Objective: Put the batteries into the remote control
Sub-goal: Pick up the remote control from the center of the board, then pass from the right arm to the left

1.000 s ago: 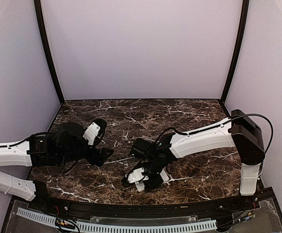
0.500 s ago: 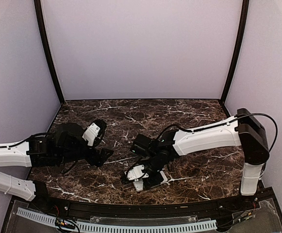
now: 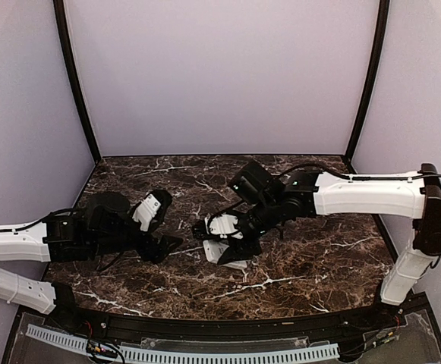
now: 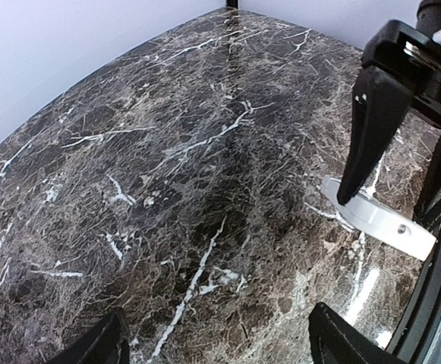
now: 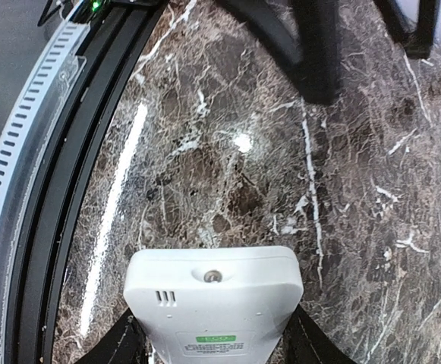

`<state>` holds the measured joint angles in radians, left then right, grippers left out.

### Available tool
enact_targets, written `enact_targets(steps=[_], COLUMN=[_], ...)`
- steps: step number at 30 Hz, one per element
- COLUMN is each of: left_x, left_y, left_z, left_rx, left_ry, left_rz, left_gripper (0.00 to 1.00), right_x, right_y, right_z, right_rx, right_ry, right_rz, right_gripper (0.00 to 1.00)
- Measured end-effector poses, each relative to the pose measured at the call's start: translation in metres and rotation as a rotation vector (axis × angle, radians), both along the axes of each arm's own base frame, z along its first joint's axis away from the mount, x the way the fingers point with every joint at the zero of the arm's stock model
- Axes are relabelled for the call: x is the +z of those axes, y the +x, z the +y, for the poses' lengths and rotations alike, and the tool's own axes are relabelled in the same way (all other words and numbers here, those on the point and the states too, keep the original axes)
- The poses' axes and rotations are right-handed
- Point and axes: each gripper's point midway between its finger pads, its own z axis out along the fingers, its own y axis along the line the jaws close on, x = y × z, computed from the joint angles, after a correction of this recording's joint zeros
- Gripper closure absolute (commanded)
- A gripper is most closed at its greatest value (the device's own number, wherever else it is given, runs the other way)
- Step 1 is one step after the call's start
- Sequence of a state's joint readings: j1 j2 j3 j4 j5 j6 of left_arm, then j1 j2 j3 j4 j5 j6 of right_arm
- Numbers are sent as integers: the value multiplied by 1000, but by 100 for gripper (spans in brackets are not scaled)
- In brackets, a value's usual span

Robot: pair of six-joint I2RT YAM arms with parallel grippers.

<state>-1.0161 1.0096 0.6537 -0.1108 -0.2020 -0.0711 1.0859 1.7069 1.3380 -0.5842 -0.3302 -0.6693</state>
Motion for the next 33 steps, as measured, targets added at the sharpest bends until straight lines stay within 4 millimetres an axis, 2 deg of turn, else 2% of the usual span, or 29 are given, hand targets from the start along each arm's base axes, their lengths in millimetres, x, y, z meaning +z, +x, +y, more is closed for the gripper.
enact_targets(steps=[9,11,16,20,23,27,28,33], left_x=[19,24,43,67,82,79,73,70], left_y=[-15,-20,-33,-34,-28,-17,-15,-17], left_z=[-27,-33,-52,-72,-89,-102,-104,-99], left_rx=[-173,-223,-362,-442,-472,-471,-467,-462], left_ry=[-82,-100,-164,-219,-247,-247,-237,-237], left_rz=[-36,-51,-101,-158,-198,-203,-193,-197], left_gripper=[19,17,2,1,1,1,1,1], right_x=[73,93,134,157,161,160,151,120], right_y=[10,14,18,14,13,14,17,21], right_z=[-5,-8,-12,-12,-11,-11,-13,-17], right_rx=[-61,-78,-86,-67,-62,-73,-95,-139], right_ry=[253,324,470,546,559,554,535,476], right_rz=[54,65,81,87,94,92,87,100], right_gripper=[71,72,72,73,73,73,73,74])
